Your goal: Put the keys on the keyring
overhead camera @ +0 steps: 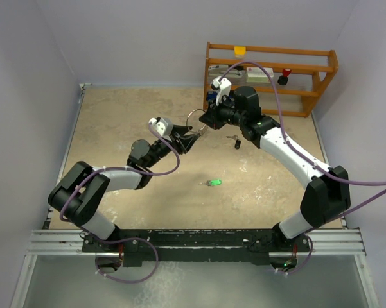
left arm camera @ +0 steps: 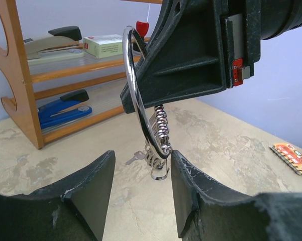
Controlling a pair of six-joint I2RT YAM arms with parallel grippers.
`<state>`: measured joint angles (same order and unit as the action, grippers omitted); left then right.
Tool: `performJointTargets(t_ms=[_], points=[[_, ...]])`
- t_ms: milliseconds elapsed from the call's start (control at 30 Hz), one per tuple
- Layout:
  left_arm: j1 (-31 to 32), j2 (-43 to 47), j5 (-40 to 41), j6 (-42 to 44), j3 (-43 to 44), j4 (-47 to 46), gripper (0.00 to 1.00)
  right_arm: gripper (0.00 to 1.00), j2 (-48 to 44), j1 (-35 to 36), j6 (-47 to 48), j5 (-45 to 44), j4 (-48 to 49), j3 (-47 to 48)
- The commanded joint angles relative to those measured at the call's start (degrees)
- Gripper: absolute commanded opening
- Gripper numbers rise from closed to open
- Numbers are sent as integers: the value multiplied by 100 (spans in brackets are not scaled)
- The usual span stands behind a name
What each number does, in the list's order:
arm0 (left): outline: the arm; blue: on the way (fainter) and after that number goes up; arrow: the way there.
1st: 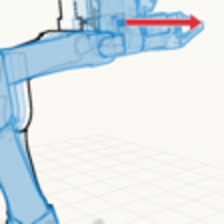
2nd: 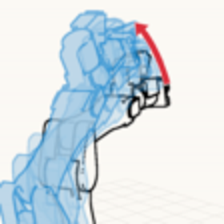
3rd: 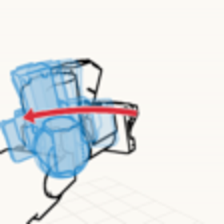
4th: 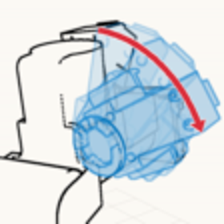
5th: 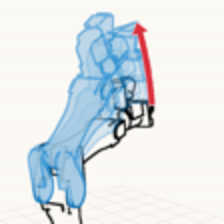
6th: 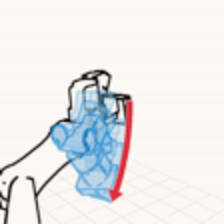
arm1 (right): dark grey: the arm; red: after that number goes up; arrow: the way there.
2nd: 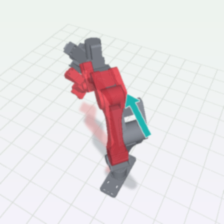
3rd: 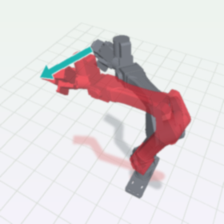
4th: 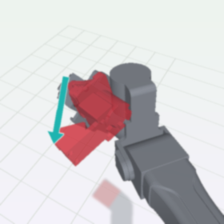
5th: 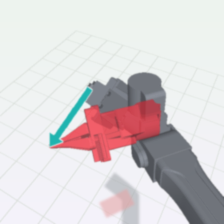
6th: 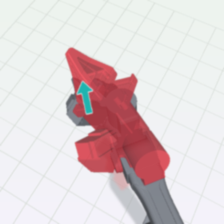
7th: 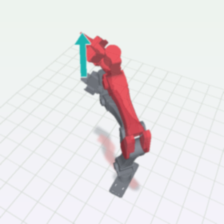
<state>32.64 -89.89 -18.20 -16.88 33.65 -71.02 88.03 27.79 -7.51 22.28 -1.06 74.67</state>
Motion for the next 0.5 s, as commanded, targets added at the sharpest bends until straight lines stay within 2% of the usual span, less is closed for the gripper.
performJointTargets(t_ms=[0, 467], points=[[-21, 6, -114, 36, 229, -236, 44, 0, -23, -1, 55, 153, 107, 316], [-21, -2, -155, 35, 256, -210, 39, 0, -5, -3, 72, 178, 106, 314]])
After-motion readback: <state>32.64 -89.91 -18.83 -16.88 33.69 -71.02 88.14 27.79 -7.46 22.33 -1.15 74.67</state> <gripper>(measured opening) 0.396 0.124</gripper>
